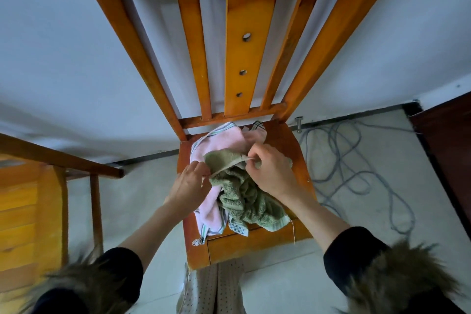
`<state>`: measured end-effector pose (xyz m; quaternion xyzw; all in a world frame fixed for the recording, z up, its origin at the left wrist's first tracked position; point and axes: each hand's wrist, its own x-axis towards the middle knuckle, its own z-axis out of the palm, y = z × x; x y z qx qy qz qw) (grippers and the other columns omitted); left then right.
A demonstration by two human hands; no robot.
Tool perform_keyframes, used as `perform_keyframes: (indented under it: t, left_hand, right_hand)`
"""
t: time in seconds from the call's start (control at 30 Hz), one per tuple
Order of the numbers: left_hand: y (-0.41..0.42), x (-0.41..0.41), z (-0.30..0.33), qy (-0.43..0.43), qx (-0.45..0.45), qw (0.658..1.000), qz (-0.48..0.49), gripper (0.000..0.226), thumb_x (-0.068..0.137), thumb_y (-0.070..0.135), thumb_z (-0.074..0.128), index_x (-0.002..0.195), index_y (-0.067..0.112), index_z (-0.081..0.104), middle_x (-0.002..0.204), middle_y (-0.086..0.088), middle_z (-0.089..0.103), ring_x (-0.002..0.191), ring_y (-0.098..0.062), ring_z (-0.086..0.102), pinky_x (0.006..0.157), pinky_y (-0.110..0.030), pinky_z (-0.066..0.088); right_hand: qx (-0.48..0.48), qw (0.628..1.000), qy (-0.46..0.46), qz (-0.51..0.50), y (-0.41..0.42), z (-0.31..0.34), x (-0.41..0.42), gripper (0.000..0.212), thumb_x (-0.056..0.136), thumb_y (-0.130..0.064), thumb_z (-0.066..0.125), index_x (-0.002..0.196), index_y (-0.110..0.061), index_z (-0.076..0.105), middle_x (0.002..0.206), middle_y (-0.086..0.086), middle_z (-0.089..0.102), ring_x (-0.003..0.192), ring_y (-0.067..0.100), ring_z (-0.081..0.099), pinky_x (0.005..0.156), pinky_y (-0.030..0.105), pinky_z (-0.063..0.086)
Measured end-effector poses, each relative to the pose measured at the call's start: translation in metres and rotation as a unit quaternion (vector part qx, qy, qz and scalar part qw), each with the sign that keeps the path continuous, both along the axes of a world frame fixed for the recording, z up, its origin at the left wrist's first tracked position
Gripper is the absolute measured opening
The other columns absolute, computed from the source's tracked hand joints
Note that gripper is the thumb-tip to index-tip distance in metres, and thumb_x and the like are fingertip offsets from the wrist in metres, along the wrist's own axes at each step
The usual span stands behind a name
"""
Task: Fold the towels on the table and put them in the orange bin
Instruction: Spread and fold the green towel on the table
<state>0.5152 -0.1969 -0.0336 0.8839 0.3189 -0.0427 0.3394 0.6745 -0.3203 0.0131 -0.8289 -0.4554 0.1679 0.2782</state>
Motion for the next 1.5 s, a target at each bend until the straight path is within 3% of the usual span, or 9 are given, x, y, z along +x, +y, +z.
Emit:
perform_keyframes:
  t: [0.1, 0.23, 0.37, 0.5, 0.73, 0.93, 1.13, 1.37, 1.5]
  left_hand:
    - [-0.009, 0.009, 0.039, -0.036, -0.091, 0.993, 0.062, 0.006, 0.094, 0.010, 0.048, 0.098, 0.015, 0.048, 0.088, -0.004, 0.060, 0.076, -0.023, 0.058, 0.062, -0.024, 0.045]
    - [-0.013, 0.022, 0.100, -0.074, -0.083, 0.993, 0.032, 0.012, 0.095, 0.011, 0.043, 0.093, 0.022, 0.044, 0.070, 0.006, 0.053, 0.059, -0.013, 0.052, 0.050, -0.016, 0.036]
    - [-0.008, 0.042, 0.175, -0.112, -0.063, 0.991, -0.030, 0.014, 0.093, 0.010, 0.045, 0.090, 0.023, 0.047, 0.066, 0.005, 0.050, 0.059, -0.015, 0.048, 0.058, -0.030, 0.038]
    - [-0.003, 0.050, 0.246, -0.126, -0.073, 0.985, -0.095, 0.013, 0.096, 0.016, 0.044, 0.091, 0.027, 0.047, 0.071, -0.002, 0.057, 0.058, -0.010, 0.049, 0.052, -0.016, 0.035]
    - [0.003, 0.041, 0.345, -0.158, -0.001, 0.973, -0.171, 0.006, 0.095, 0.025, 0.050, 0.090, 0.027, 0.052, 0.062, 0.011, 0.051, 0.056, 0.000, 0.049, 0.051, -0.014, 0.034]
    - [0.005, 0.007, 0.414, -0.231, 0.144, 0.961, -0.044, 0.014, 0.083, 0.005, 0.052, 0.094, 0.012, 0.057, 0.094, 0.000, 0.050, 0.084, -0.021, 0.052, 0.071, -0.030, 0.039]
    - [0.002, -0.062, 0.468, -0.253, 0.240, 0.929, 0.123, 0.017, 0.080, 0.004, 0.052, 0.096, 0.006, 0.057, 0.093, -0.008, 0.054, 0.089, -0.028, 0.051, 0.074, -0.033, 0.039]
    - [-0.027, -0.182, 0.499, -0.349, 0.126, 0.891, 0.262, 0.018, 0.092, 0.027, 0.053, 0.084, 0.013, 0.060, 0.072, -0.006, 0.063, 0.066, -0.015, 0.059, 0.061, -0.025, 0.045]
    - [-0.039, -0.274, 0.510, -0.345, 0.162, 0.879, 0.287, 0.016, 0.089, 0.027, 0.060, 0.075, 0.022, 0.059, 0.063, 0.004, 0.055, 0.053, -0.001, 0.050, 0.048, -0.010, 0.037]
  right_hand:
    - [0.044, 0.997, 0.048, -0.030, -0.005, 0.043, 0.006, 0.006, 0.083, -0.002, 0.056, 0.077, -0.002, 0.055, 0.071, 0.009, 0.058, 0.063, 0.023, 0.055, 0.057, 0.031, 0.043]
    - [0.019, 0.999, 0.031, -0.037, -0.021, 0.101, 0.019, 0.012, 0.088, -0.009, 0.058, 0.082, -0.016, 0.051, 0.071, -0.014, 0.050, 0.061, 0.001, 0.050, 0.057, 0.011, 0.039]
    - [-0.018, 0.999, -0.003, -0.045, -0.041, 0.160, 0.024, 0.007, 0.086, -0.022, 0.065, 0.090, -0.016, 0.062, 0.073, -0.019, 0.054, 0.057, -0.006, 0.049, 0.055, 0.001, 0.036]
    - [-0.039, 0.997, -0.034, -0.064, -0.057, 0.222, 0.026, 0.014, 0.087, -0.026, 0.063, 0.097, -0.016, 0.067, 0.077, -0.015, 0.057, 0.060, -0.013, 0.048, 0.055, 0.000, 0.034]
    - [0.090, 0.984, -0.123, -0.091, -0.052, 0.341, 0.013, 0.008, 0.086, -0.014, 0.064, 0.082, -0.007, 0.068, 0.079, 0.003, 0.060, 0.073, 0.017, 0.055, 0.066, 0.018, 0.036]
    - [0.180, 0.968, -0.169, -0.047, -0.040, 0.420, -0.018, 0.009, 0.087, -0.007, 0.061, 0.085, -0.005, 0.070, 0.084, 0.002, 0.057, 0.080, 0.020, 0.058, 0.075, 0.027, 0.041]
    - [0.257, 0.947, -0.190, 0.006, -0.040, 0.479, -0.062, 0.012, 0.086, -0.011, 0.062, 0.076, -0.009, 0.068, 0.074, -0.011, 0.052, 0.074, 0.016, 0.058, 0.070, 0.022, 0.039]
    - [0.302, 0.926, -0.195, 0.120, -0.030, 0.514, -0.132, 0.011, 0.087, -0.015, 0.063, 0.086, -0.011, 0.073, 0.079, -0.007, 0.055, 0.073, 0.013, 0.056, 0.071, 0.018, 0.039]
    - [0.302, 0.920, -0.173, 0.180, -0.003, 0.519, -0.189, 0.009, 0.085, -0.013, 0.066, 0.088, -0.008, 0.073, 0.078, -0.009, 0.048, 0.071, 0.006, 0.049, 0.068, 0.002, 0.033]
